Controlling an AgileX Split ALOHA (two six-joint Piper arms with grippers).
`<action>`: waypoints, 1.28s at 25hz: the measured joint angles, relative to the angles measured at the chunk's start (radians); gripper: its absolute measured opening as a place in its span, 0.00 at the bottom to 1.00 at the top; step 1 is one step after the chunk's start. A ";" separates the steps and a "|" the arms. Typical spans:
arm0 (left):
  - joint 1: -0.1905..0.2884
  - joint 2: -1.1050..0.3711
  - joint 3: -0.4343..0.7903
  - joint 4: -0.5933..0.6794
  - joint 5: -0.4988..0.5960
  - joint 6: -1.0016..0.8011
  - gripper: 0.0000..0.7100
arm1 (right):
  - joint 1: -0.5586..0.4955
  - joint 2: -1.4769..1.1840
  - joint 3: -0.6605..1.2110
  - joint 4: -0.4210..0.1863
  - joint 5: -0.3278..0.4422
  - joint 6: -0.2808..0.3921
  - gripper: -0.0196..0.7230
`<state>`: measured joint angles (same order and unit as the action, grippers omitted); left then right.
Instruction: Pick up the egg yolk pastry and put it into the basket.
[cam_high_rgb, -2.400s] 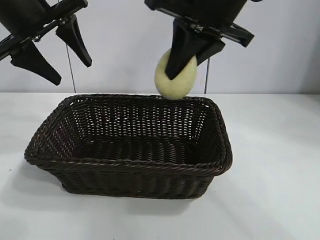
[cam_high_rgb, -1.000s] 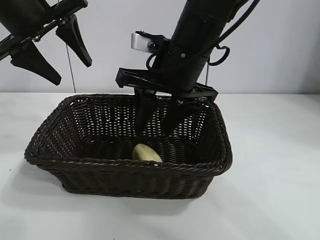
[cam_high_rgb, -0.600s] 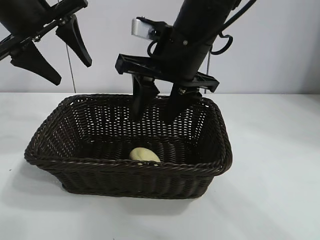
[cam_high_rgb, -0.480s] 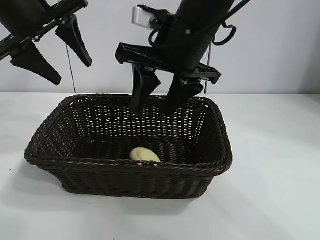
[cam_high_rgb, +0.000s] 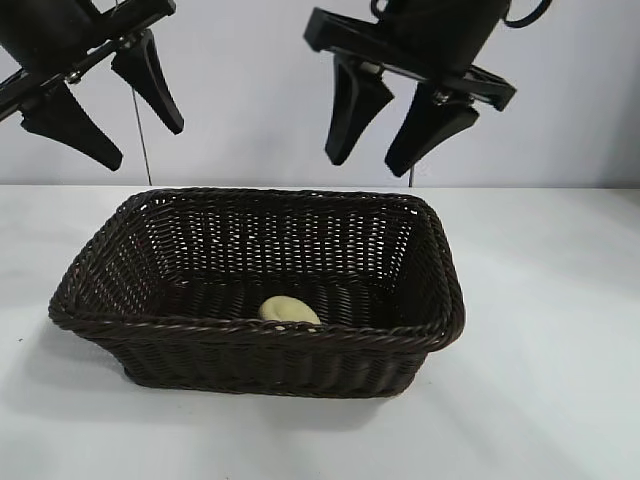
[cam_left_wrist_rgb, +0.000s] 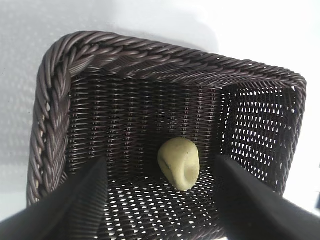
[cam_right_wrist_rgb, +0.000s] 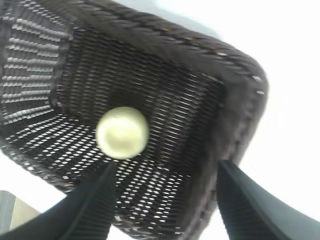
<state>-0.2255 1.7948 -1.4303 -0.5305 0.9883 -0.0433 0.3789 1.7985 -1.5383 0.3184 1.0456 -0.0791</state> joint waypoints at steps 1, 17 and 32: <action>0.000 0.000 0.000 0.000 0.000 0.000 0.64 | -0.011 -0.008 0.000 0.000 0.010 0.000 0.61; 0.000 0.000 0.000 0.000 0.000 0.000 0.64 | -0.107 -0.017 0.000 -0.009 0.054 -0.003 0.61; 0.000 0.000 0.000 0.000 0.000 0.000 0.64 | -0.107 -0.017 0.000 -0.008 0.054 -0.004 0.61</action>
<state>-0.2255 1.7948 -1.4303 -0.5305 0.9883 -0.0433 0.2717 1.7812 -1.5383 0.3104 1.1000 -0.0833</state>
